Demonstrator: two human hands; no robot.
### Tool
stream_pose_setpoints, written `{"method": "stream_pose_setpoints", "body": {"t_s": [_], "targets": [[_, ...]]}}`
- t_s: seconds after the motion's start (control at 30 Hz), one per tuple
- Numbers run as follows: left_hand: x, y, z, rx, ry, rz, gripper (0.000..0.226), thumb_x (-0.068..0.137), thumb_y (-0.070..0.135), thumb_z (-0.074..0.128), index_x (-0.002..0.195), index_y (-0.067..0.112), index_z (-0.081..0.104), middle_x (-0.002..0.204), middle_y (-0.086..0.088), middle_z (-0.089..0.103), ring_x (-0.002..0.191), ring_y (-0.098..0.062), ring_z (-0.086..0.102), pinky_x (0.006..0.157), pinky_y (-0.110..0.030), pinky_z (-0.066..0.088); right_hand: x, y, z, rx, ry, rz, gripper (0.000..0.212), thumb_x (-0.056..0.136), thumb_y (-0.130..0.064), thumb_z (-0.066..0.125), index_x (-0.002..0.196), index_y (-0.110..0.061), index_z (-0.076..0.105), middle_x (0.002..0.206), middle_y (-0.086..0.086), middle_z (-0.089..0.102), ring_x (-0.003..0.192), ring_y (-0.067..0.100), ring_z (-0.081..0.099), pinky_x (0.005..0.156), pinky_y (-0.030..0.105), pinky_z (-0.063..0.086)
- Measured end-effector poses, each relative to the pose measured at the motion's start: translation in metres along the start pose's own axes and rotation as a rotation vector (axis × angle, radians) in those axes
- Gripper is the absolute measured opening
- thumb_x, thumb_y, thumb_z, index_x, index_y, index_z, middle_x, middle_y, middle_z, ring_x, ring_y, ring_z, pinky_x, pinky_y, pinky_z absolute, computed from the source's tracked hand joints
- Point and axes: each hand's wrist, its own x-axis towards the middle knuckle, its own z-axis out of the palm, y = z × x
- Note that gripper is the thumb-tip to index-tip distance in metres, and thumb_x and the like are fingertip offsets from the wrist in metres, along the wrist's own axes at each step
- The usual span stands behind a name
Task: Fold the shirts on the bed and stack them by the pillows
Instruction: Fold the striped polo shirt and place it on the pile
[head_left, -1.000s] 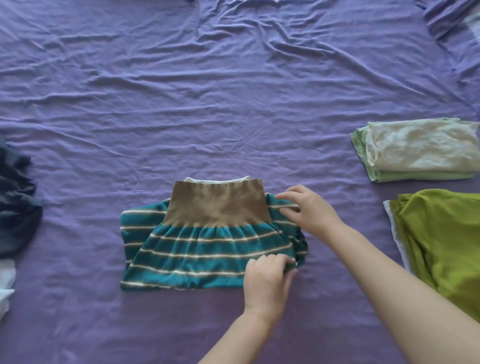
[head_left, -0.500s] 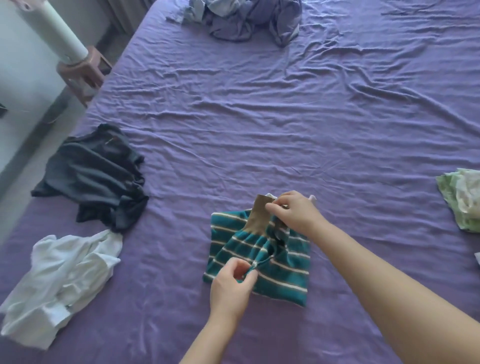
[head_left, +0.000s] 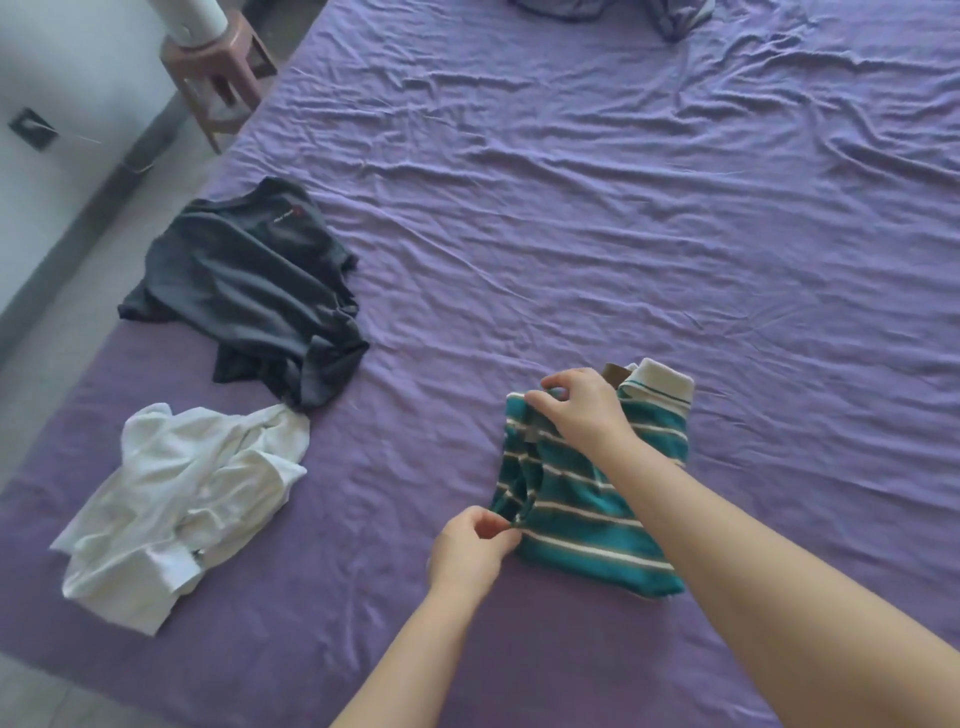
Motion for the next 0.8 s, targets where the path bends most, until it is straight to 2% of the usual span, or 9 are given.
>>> {"method": "stream_pose_setpoints", "body": {"t_s": [0.1,0.17,0.23,0.37,0.47,0.57,0.67,0.8], "targets": [[0.003,0.005,-0.004,0.179,0.025,0.01,0.008,0.083,0.027,0.062,0.09,0.028,0.06,0.101,0.006,0.066,0.102,-0.018,0.058,0.092,-0.035,0.046,-0.011,0.001,-0.001,0.088,-0.028,-0.025,0.037,0.093,-0.026,0.054,0.127,-0.014,0.054,0.127,0.004,0.056,0.115,0.017,0.053,0.093,0.023,0.036],[0.006,0.016,-0.001,0.189,0.16,0.097,0.026,0.083,0.023,0.059,0.109,0.023,0.058,0.114,0.001,0.06,0.111,-0.021,0.052,0.097,-0.032,0.041,-0.023,0.013,-0.01,0.111,0.025,-0.045,0.035,0.094,-0.019,0.053,0.129,-0.014,0.052,0.128,0.002,0.056,0.118,0.016,0.051,0.097,0.024,0.036],[0.005,0.034,0.003,0.13,0.254,0.182,0.047,0.083,0.032,0.062,0.126,0.017,0.05,0.127,-0.003,0.051,0.12,-0.022,0.045,0.101,-0.032,0.034,-0.039,0.033,-0.02,0.094,0.146,-0.056,0.034,0.091,-0.01,0.055,0.125,-0.01,0.055,0.125,0.005,0.058,0.115,0.02,0.054,0.101,0.029,0.04],[0.013,0.065,0.028,0.232,0.209,0.172,0.1,0.078,0.063,0.059,0.148,0.009,0.013,0.15,-0.009,0.027,0.137,-0.025,0.026,0.11,-0.035,0.025,-0.071,0.076,-0.028,-0.018,0.354,0.085,0.039,0.087,-0.006,0.06,0.126,-0.005,0.053,0.126,0.01,0.056,0.117,0.027,0.048,0.102,0.029,0.032],[0.03,0.077,0.039,0.233,0.198,0.077,0.113,0.073,0.066,0.061,0.148,0.004,0.004,0.149,-0.014,0.03,0.136,-0.029,0.028,0.109,-0.037,0.027,-0.087,0.097,-0.019,0.092,0.33,0.249,0.043,0.089,-0.015,0.059,0.13,-0.009,0.046,0.123,0.011,0.054,0.112,0.025,0.051,0.097,0.037,0.04],[0.048,0.08,0.037,0.166,0.206,0.008,0.105,0.072,0.064,0.065,0.146,0.005,0.018,0.14,-0.014,0.044,0.129,-0.031,0.041,0.104,-0.041,0.037,-0.088,0.104,-0.007,0.135,0.319,0.359,0.045,0.092,-0.027,0.056,0.132,-0.013,0.042,0.12,0.009,0.057,0.104,0.026,0.055,0.086,0.039,0.045],[0.058,0.075,0.032,0.047,0.122,-0.04,0.071,0.072,0.061,0.068,0.119,0.012,0.048,0.122,-0.007,0.059,0.114,-0.028,0.054,0.096,-0.043,0.045,-0.083,0.102,0.0,0.15,0.351,0.427,0.044,0.09,-0.034,0.058,0.125,-0.01,0.046,0.114,0.011,0.06,0.102,0.03,0.057,0.084,0.041,0.046],[0.059,0.069,0.027,-0.081,0.042,0.033,0.054,0.073,0.054,0.072,0.108,0.016,0.056,0.111,-0.001,0.062,0.104,-0.022,0.057,0.092,-0.039,0.047,-0.082,0.098,-0.006,0.232,0.368,0.427,0.029,0.085,-0.034,0.064,0.104,-0.013,0.057,0.104,0.009,0.058,0.092,0.021,0.051,0.077,0.031,0.039]]}}
